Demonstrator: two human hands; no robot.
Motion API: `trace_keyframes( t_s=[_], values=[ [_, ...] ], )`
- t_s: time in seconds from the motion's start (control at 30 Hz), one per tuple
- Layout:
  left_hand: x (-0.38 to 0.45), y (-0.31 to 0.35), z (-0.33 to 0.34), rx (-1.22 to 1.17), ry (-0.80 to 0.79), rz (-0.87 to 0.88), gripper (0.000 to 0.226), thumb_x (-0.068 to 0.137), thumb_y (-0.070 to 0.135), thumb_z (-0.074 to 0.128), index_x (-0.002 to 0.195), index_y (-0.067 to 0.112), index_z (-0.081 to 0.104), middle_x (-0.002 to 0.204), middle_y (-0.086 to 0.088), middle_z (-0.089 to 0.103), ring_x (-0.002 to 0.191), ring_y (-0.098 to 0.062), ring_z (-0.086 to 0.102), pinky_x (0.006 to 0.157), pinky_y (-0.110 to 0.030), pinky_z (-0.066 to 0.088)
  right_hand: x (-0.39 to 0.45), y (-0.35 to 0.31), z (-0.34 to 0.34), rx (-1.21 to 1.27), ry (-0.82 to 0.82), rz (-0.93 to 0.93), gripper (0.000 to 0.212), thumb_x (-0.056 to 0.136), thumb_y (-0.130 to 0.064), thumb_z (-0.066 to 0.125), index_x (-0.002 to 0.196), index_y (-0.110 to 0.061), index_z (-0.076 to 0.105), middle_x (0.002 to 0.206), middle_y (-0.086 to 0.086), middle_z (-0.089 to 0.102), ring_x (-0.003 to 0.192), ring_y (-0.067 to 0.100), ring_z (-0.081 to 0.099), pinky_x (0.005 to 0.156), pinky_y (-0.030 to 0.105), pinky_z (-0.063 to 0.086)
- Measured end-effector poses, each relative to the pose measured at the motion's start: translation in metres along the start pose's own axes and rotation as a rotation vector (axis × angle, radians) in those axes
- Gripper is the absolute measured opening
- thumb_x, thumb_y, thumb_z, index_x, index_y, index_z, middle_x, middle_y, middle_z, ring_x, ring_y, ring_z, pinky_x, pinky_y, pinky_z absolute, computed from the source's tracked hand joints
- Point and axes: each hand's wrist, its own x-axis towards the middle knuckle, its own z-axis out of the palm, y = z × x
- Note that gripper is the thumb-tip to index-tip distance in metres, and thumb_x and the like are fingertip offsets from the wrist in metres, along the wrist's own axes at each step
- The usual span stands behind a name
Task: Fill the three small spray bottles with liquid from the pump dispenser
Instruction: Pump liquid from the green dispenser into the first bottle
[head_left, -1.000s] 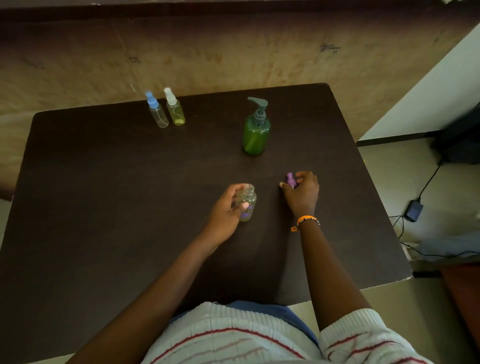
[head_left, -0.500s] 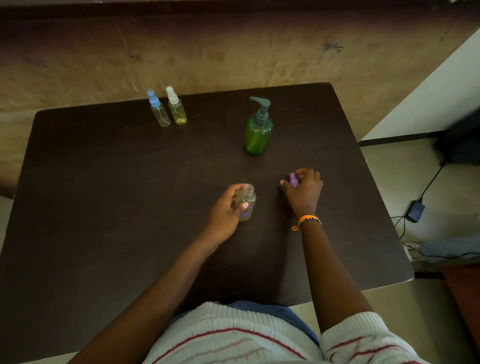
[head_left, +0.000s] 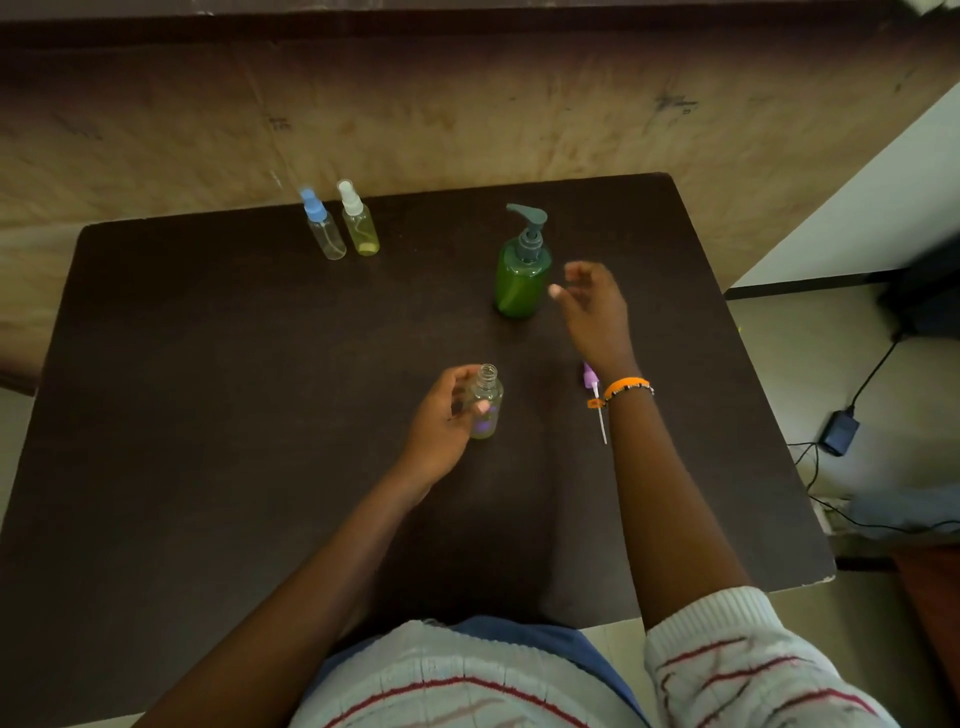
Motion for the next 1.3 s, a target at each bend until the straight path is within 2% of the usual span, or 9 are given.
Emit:
trace_keyframes(
  t_s=[0.13, 0.2, 0.43, 0.63, 0.8, 1.03, 1.17, 1.23, 1.3],
  values=[
    [0.008, 0.003, -0.004, -0.010, 0.036, -0.004, 0.036, 0.087, -0.002, 0.055, 0.119, 0.014, 0.050, 0.104, 0.005, 0.059, 0.090, 0.002, 0.056, 0.075, -0.005, 0.045, 0.023, -0.021, 0.021, 0.013, -0.104, -0.100, 0.073, 0.080, -0.009, 0.076, 0.142, -0.005, 0.038, 0.144, 0.009, 0.042, 0.125, 0.012, 0.043, 0.105, 0.023, 0.039],
    [0.012, 0.001, -0.007, -0.008, 0.054, -0.019, 0.039, 0.087, -0.001, 0.056, 0.122, 0.014, 0.050, 0.112, -0.002, 0.060, 0.096, -0.006, 0.057, 0.078, -0.009, 0.046, 0.033, -0.024, 0.031, -0.015, -0.140, -0.108, 0.078, 0.074, -0.008, 0.081, 0.140, -0.004, 0.039, 0.141, 0.011, 0.044, 0.124, 0.012, 0.043, 0.100, 0.017, 0.035],
    [0.016, -0.001, -0.014, -0.022, 0.094, 0.010, 0.035, 0.086, 0.001, 0.058, 0.114, 0.021, 0.051, 0.122, -0.012, 0.057, 0.101, -0.010, 0.056, 0.078, -0.005, 0.044, 0.044, -0.012, 0.046, -0.091, -0.135, -0.102, 0.058, 0.072, -0.013, 0.081, 0.122, -0.004, 0.052, 0.120, 0.012, 0.059, 0.112, 0.026, 0.058, 0.097, 0.038, 0.047],
    [0.015, 0.006, -0.016, -0.066, 0.099, 0.024, 0.027, 0.089, 0.007, 0.056, 0.112, 0.022, 0.049, 0.108, 0.002, 0.060, 0.091, 0.001, 0.057, 0.075, -0.006, 0.044, 0.013, -0.006, 0.044, -0.026, -0.239, -0.134, 0.055, 0.071, -0.006, 0.079, 0.120, -0.007, 0.053, 0.110, 0.002, 0.057, 0.100, 0.014, 0.056, 0.084, 0.019, 0.044],
    [0.013, 0.009, -0.018, -0.125, 0.091, 0.005, 0.029, 0.079, 0.029, 0.059, 0.105, 0.037, 0.049, 0.113, 0.003, 0.059, 0.104, -0.013, 0.058, 0.088, -0.036, 0.050, -0.028, 0.000, 0.038, 0.008, -0.349, -0.119, 0.056, 0.070, -0.002, 0.078, 0.120, -0.012, 0.053, 0.108, -0.001, 0.059, 0.096, 0.009, 0.058, 0.080, 0.008, 0.044],
    [0.003, 0.009, -0.021, -0.072, 0.142, 0.061, 0.034, 0.085, 0.009, 0.063, 0.112, 0.024, 0.050, 0.114, 0.005, 0.059, 0.100, -0.002, 0.057, 0.084, -0.016, 0.047, -0.064, 0.004, 0.030, 0.066, -0.445, -0.121, 0.061, 0.067, -0.001, 0.081, 0.117, -0.024, 0.052, 0.119, 0.008, 0.060, 0.106, 0.014, 0.059, 0.093, 0.027, 0.049],
    [-0.001, 0.004, -0.024, -0.052, 0.157, 0.072, 0.038, 0.080, 0.009, 0.067, 0.106, 0.034, 0.054, 0.116, 0.000, 0.061, 0.104, -0.010, 0.059, 0.093, -0.029, 0.047, -0.064, 0.005, 0.011, 0.181, -0.655, -0.106, 0.070, 0.066, -0.008, 0.064, 0.132, -0.013, 0.042, 0.124, -0.002, 0.049, 0.112, -0.003, 0.051, 0.093, 0.017, 0.043],
    [-0.002, 0.003, -0.024, -0.037, 0.163, 0.073, 0.039, 0.079, 0.009, 0.069, 0.107, 0.032, 0.056, 0.120, -0.006, 0.060, 0.107, -0.013, 0.058, 0.092, -0.028, 0.048, -0.066, -0.007, 0.002, 0.396, -0.592, -0.040, 0.064, 0.059, -0.019, 0.059, 0.121, -0.016, 0.046, 0.121, -0.002, 0.051, 0.114, 0.004, 0.050, 0.090, 0.016, 0.043],
    [-0.002, 0.005, -0.023, -0.051, 0.168, 0.077, 0.039, 0.078, 0.007, 0.070, 0.110, 0.026, 0.057, 0.121, -0.010, 0.058, 0.109, -0.015, 0.057, 0.081, -0.015, 0.049, -0.065, -0.025, 0.000, 0.546, -0.409, 0.050, 0.048, 0.056, -0.028, 0.057, 0.103, -0.020, 0.049, 0.110, -0.002, 0.057, 0.107, 0.007, 0.053, 0.088, 0.019, 0.042]
  ],
)
